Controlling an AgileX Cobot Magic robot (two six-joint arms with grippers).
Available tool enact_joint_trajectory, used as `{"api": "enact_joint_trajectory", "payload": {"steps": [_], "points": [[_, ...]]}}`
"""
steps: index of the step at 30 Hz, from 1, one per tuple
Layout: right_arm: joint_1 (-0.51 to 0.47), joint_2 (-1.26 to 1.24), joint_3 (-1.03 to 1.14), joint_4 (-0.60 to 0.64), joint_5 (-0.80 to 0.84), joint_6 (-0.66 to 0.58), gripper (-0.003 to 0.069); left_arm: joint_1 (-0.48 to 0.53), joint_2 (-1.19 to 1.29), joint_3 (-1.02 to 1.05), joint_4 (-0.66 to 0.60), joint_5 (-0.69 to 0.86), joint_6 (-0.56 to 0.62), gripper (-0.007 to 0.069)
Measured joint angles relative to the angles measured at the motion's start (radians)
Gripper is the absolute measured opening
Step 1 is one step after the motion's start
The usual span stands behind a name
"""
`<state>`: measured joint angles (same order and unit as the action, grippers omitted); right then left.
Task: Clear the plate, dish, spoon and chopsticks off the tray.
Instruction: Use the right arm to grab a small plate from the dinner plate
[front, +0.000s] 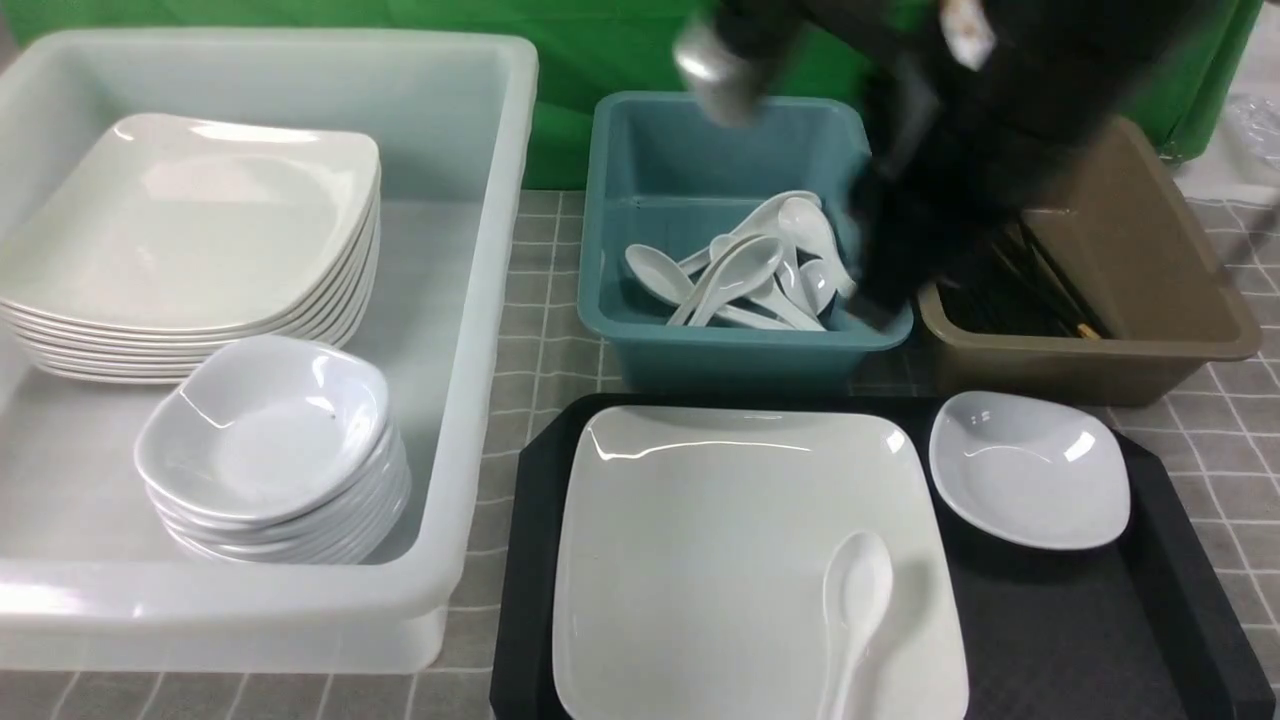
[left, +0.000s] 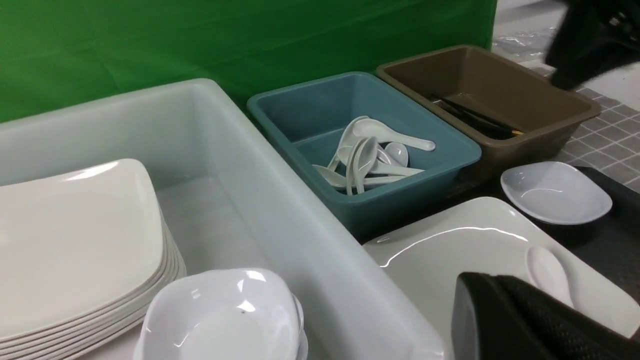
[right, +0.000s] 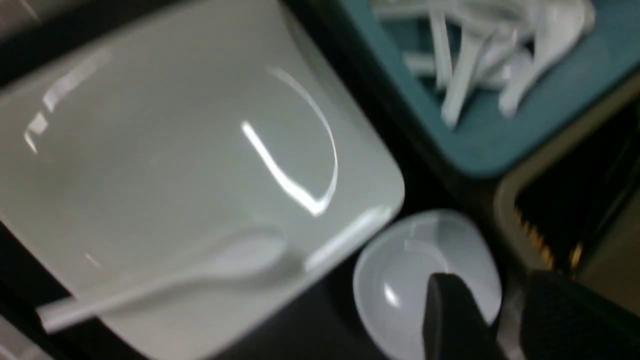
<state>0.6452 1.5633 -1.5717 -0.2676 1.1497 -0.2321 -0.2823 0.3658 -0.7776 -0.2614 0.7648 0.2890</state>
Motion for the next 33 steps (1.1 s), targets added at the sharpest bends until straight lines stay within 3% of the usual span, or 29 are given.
{"api": "enact_joint_trajectory", "payload": {"steps": [2,4,8,13,19,25,27,31,33], "points": [[-0.072,-0.039,0.141,-0.002,-0.041,-0.015,0.0297,0.0,0.006,0.0,-0.004,-0.013,0.001,0.0011],[-0.174,-0.062,0.359,-0.003,-0.184,-0.039,0.0349,0.0,0.013,0.0,-0.007,-0.049,0.003,0.0011],[-0.253,-0.035,0.581,0.001,-0.413,-0.08,0.0414,0.0,0.015,0.001,-0.008,-0.088,0.004,0.0011],[-0.296,0.07,0.629,0.008,-0.577,-0.105,0.0491,0.0,0.015,0.001,-0.015,-0.105,0.017,0.0011],[-0.309,0.18,0.609,-0.005,-0.668,-0.12,0.0498,0.0,0.015,0.003,-0.016,-0.086,0.031,0.0011],[-0.311,0.217,0.598,-0.017,-0.745,-0.126,0.043,0.0,0.015,0.004,-0.016,-0.068,0.031,0.0011],[-0.311,0.223,0.597,-0.017,-0.754,-0.127,0.0379,0.0,0.015,0.005,-0.016,-0.066,0.031,0.0011],[-0.303,0.227,0.59,-0.024,-0.742,-0.136,0.0209,0.0,0.015,0.005,-0.016,-0.062,0.046,0.0011],[-0.289,0.217,0.588,-0.033,-0.725,-0.142,0.0183,0.0,0.015,0.005,-0.016,-0.061,0.049,0.0011]]}}
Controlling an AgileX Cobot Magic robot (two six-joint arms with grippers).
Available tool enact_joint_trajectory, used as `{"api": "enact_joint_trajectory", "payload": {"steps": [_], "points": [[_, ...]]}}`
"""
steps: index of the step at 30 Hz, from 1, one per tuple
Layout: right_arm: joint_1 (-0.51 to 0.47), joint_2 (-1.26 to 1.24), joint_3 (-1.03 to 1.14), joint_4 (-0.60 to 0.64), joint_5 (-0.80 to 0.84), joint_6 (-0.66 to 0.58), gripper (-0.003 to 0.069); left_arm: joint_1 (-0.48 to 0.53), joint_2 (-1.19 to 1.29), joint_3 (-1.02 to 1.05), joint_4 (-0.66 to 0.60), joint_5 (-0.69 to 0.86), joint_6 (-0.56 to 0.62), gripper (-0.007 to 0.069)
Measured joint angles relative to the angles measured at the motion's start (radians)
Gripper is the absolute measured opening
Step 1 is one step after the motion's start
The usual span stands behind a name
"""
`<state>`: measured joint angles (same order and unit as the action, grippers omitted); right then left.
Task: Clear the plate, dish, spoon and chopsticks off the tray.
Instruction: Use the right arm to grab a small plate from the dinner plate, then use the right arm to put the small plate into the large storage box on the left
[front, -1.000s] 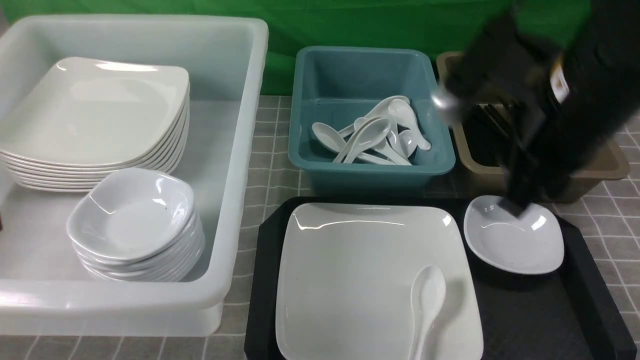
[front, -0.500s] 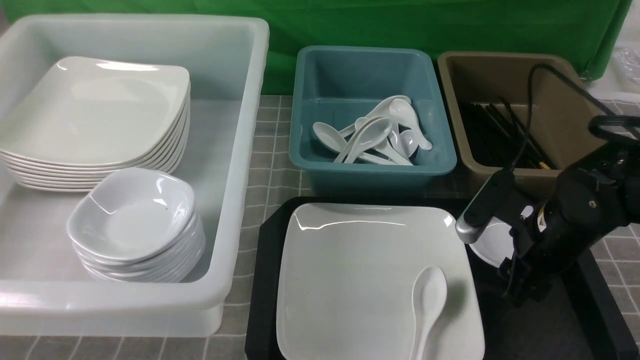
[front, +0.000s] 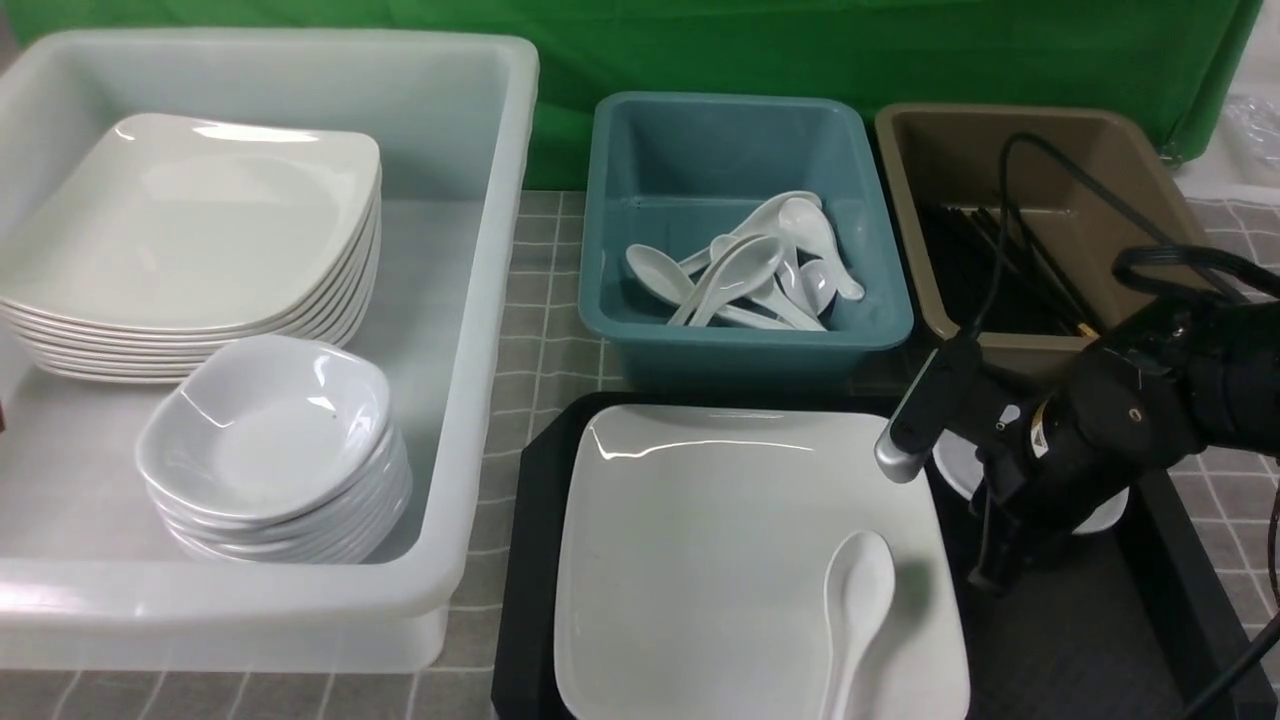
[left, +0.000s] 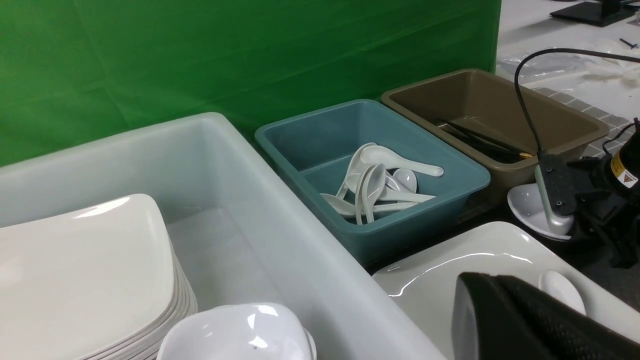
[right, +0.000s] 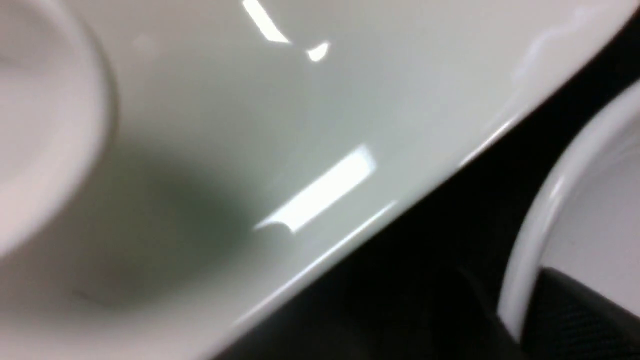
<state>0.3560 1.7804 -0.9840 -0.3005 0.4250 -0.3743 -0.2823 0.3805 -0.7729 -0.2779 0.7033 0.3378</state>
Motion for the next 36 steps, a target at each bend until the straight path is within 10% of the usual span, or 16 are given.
{"api": "enact_joint_trajectory", "payload": {"steps": [6,16,22,36], "points": [[0.078,-0.147,-0.005,0.015,0.165,0.095,0.006,0.0,0.0,0.0,-0.001,0.0,0.0,0.0011],[0.42,-0.368,-0.354,0.13,0.39,0.231,0.0057,0.0,-0.001,-0.001,0.126,-0.003,-0.059,0.0011],[0.679,-0.153,-0.686,0.157,0.308,0.074,0.0055,0.0,-0.067,-0.056,0.452,0.108,-0.338,0.0011],[0.784,0.472,-1.237,0.085,0.385,-0.056,0.006,0.0,-0.185,-0.07,0.499,0.307,-0.372,0.0011]]}}
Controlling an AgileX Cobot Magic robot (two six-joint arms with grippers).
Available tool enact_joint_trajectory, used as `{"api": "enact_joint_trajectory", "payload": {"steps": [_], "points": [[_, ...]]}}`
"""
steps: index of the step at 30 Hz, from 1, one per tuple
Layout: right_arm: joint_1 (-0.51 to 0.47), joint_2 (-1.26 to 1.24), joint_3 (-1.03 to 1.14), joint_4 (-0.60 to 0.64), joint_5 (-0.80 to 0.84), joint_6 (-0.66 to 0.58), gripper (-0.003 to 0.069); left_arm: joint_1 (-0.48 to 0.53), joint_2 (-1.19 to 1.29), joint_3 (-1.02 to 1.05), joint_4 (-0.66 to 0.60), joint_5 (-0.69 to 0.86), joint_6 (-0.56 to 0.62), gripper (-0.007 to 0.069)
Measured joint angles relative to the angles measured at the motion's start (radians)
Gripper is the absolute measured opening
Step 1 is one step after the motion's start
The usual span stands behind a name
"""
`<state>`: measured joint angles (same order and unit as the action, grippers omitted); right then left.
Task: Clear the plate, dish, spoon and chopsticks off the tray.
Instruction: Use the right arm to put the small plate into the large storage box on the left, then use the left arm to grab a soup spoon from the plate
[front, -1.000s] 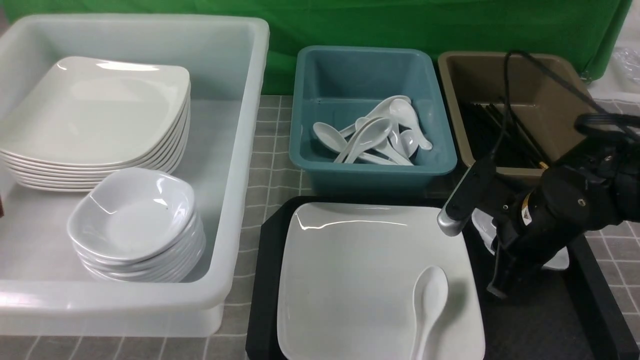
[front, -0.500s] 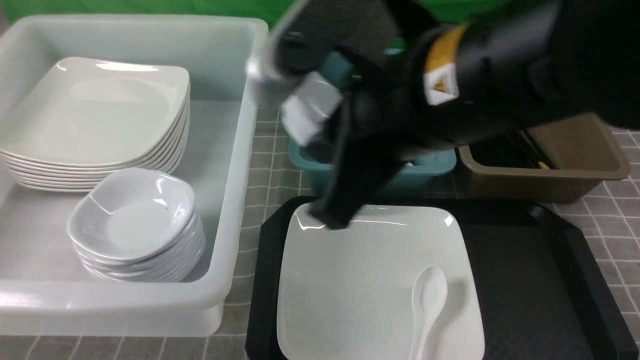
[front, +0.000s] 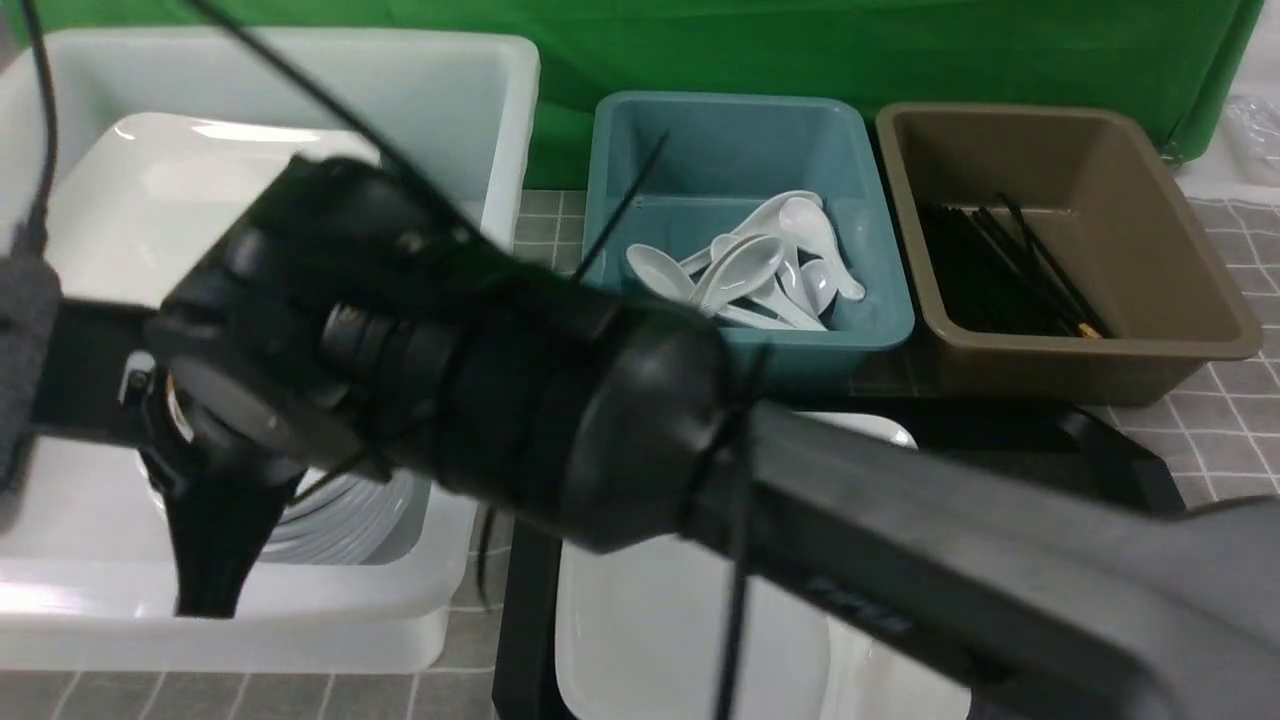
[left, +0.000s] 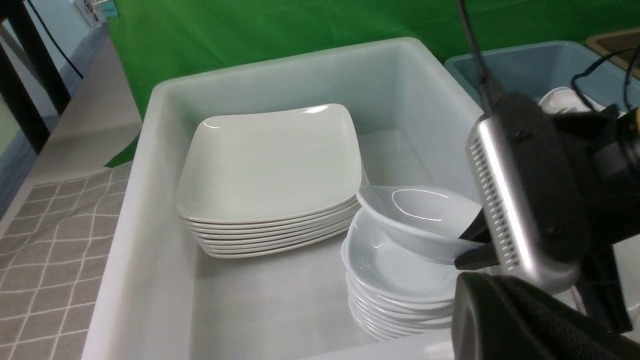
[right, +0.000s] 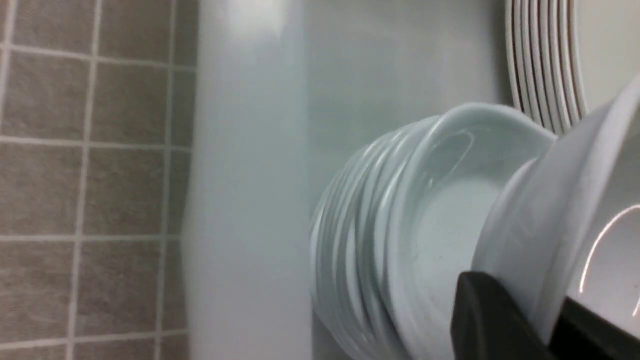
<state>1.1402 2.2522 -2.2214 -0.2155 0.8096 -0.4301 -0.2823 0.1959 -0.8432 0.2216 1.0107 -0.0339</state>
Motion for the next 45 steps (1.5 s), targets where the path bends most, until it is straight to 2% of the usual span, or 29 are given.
{"api": "enact_joint_trajectory", "payload": {"steps": [4,10,12,13,15,17,22,23,24,25,27,33,37,39,41,43,44,45], "points": [[0.0,0.034,-0.011,-0.009,0.02,-0.001,0.0123,0.0,0.0,0.0,-0.03,-0.001,0.01,0.0011],[0.0,0.012,-0.025,-0.014,0.147,-0.002,0.0438,0.0,-0.001,0.0,-0.113,-0.041,0.062,0.0011],[0.0,-0.016,-0.033,-0.028,0.238,-0.002,0.0504,0.0,0.001,-0.001,-0.132,-0.06,0.068,0.0011],[0.0,-0.027,-0.037,-0.035,0.27,-0.002,0.0511,0.0,0.002,-0.001,-0.137,-0.065,0.069,0.0011],[-0.002,-0.076,-0.037,-0.08,0.356,0.025,0.0501,0.0,0.027,-0.001,-0.152,-0.087,0.072,0.0011],[-0.014,-0.121,-0.024,-0.102,0.358,0.071,0.0461,0.0,0.059,-0.001,-0.164,-0.102,0.078,0.0011],[-0.112,-0.312,0.146,-0.12,0.358,0.236,0.0238,0.0,0.2,-0.006,-0.252,-0.102,0.13,0.0011],[-0.154,-0.383,0.237,-0.122,0.358,0.285,0.018,0.0,0.246,-0.007,-0.296,-0.084,0.167,0.0011],[-0.169,-0.408,0.269,-0.124,0.358,0.302,0.0163,0.0,0.262,-0.008,-0.302,-0.079,0.18,0.0011],[-0.23,-0.515,0.411,-0.127,0.357,0.37,0.0112,0.0,0.325,-0.008,-0.362,-0.06,0.223,0.0011],[-0.309,-0.67,0.612,-0.134,0.357,0.449,0.0078,0.0,0.406,-0.01,-0.418,-0.065,0.256,0.0011],[-0.503,-1.028,1.022,-0.137,0.321,0.552,0.0075,-0.001,0.707,-0.054,-0.569,-0.047,0.388,0.0011],[-0.587,-1.234,1.217,-0.134,0.273,0.591,0.0085,-0.054,0.932,-0.084,-0.638,-0.083,0.406,0.0011],[-0.605,-1.326,1.284,-0.133,0.248,0.603,0.0089,-0.115,1.009,-0.102,-0.63,-0.132,0.386,0.0005],[-0.609,-1.398,1.33,-0.127,0.221,0.608,0.009,-0.238,1.102,-0.136,-0.59,-0.181,0.314,0.0001],[-0.609,-1.455,1.358,-0.124,0.201,0.611,0.0092,-0.394,1.204,-0.188,-0.498,-0.222,0.184,0.0001],[-0.609,-1.467,1.362,-0.123,0.198,0.611,0.0093,-0.419,1.222,-0.206,-0.469,-0.227,0.146,0.0001],[-0.609,-1.488,1.368,-0.123,0.19,0.61,0.0096,-0.489,1.282,-0.247,-0.412,-0.228,0.08,0.0001]]}}
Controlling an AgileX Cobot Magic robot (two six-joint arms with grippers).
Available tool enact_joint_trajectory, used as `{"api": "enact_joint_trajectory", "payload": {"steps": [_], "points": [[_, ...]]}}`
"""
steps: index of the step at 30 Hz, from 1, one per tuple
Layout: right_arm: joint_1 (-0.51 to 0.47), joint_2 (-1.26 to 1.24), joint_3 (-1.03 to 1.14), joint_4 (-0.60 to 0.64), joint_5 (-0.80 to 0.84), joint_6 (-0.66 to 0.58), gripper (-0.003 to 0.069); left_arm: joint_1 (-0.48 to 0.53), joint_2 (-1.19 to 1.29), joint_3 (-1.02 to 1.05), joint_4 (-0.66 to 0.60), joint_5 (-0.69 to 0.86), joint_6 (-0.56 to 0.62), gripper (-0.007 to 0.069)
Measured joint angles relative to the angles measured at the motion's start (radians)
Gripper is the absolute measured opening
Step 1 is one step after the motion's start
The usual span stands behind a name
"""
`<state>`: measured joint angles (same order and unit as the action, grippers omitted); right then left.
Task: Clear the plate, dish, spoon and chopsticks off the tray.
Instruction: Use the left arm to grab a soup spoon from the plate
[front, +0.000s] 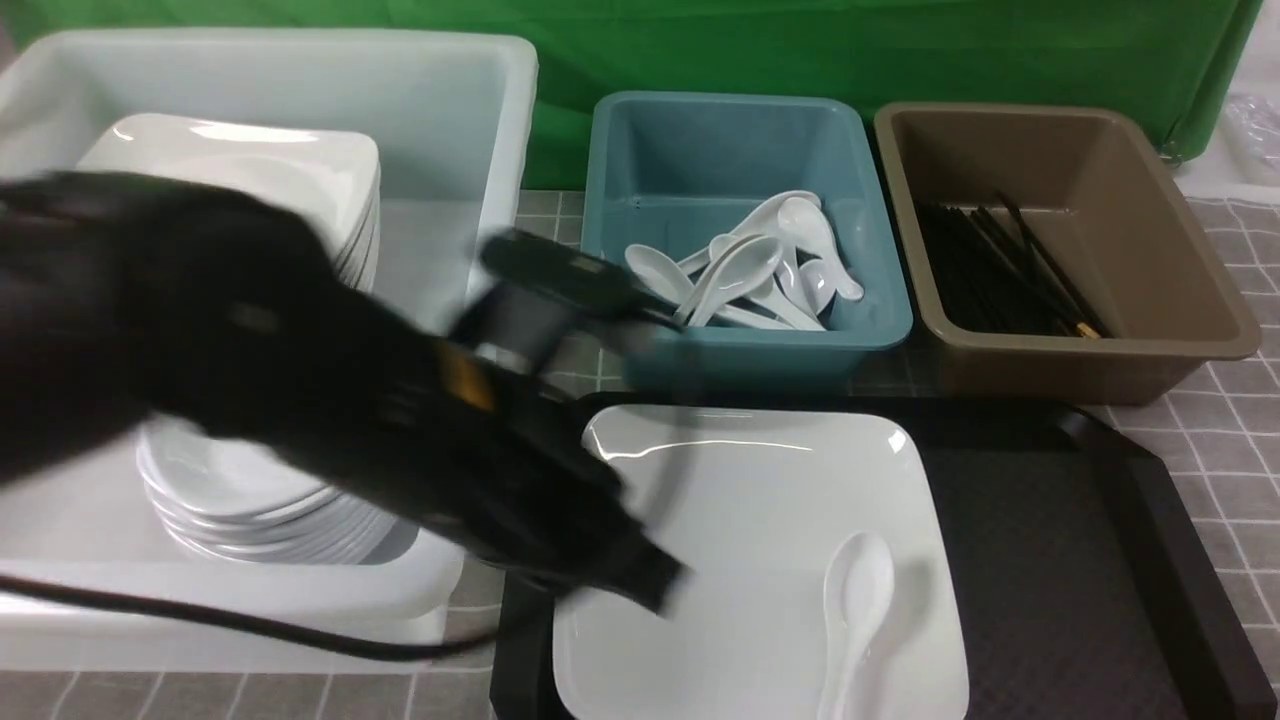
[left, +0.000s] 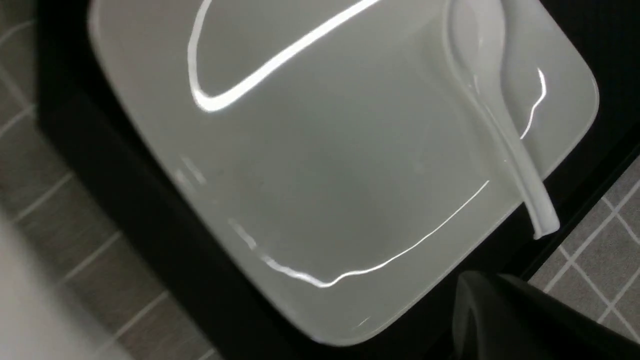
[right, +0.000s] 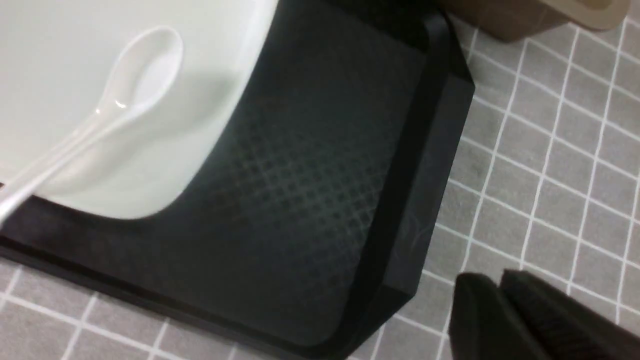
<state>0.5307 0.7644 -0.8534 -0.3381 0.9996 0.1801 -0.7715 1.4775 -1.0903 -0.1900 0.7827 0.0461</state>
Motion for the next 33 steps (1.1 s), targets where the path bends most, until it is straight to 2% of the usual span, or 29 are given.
{"api": "enact_joint_trajectory", "payload": {"steps": [3,5,7,10,17,21,23,27,31,33], "points": [[0.0,-0.037,0.004,0.001,-0.018,-0.014,0.0103,-0.123,0.144,-0.105,0.09,0.02,-0.158,0.0005],[0.0,-0.049,0.004,0.0,-0.019,-0.024,0.0108,-0.165,0.222,-0.155,0.106,0.037,-0.188,0.0022],[0.0,-0.057,0.005,0.0,-0.02,-0.037,0.0112,-0.196,0.322,-0.231,0.117,0.063,-0.21,0.0078],[0.0,-0.059,0.012,0.011,-0.021,-0.042,0.0119,-0.199,0.401,-0.284,0.124,0.079,-0.215,0.0172],[0.0,-0.067,0.021,0.05,-0.023,-0.073,0.013,-0.196,0.489,-0.327,0.094,0.044,-0.224,0.0444],[0.0,-0.067,0.021,0.057,-0.028,-0.087,0.0138,-0.196,0.514,-0.329,0.098,0.015,-0.201,0.0503],[0.0,-0.067,0.021,0.058,-0.033,-0.09,0.0142,-0.196,0.534,-0.329,0.105,0.012,-0.202,0.0498],[0.0,-0.067,0.021,0.059,-0.049,-0.09,0.0144,-0.195,0.551,-0.329,0.123,-0.009,-0.201,0.0408],[0.0,-0.067,0.021,0.06,-0.059,-0.093,0.0144,-0.195,0.552,-0.329,0.127,-0.018,-0.202,0.0172],[0.0,-0.067,0.021,0.06,-0.059,-0.093,0.0144,-0.193,0.552,-0.329,0.12,-0.018,-0.201,0.0099]]}}
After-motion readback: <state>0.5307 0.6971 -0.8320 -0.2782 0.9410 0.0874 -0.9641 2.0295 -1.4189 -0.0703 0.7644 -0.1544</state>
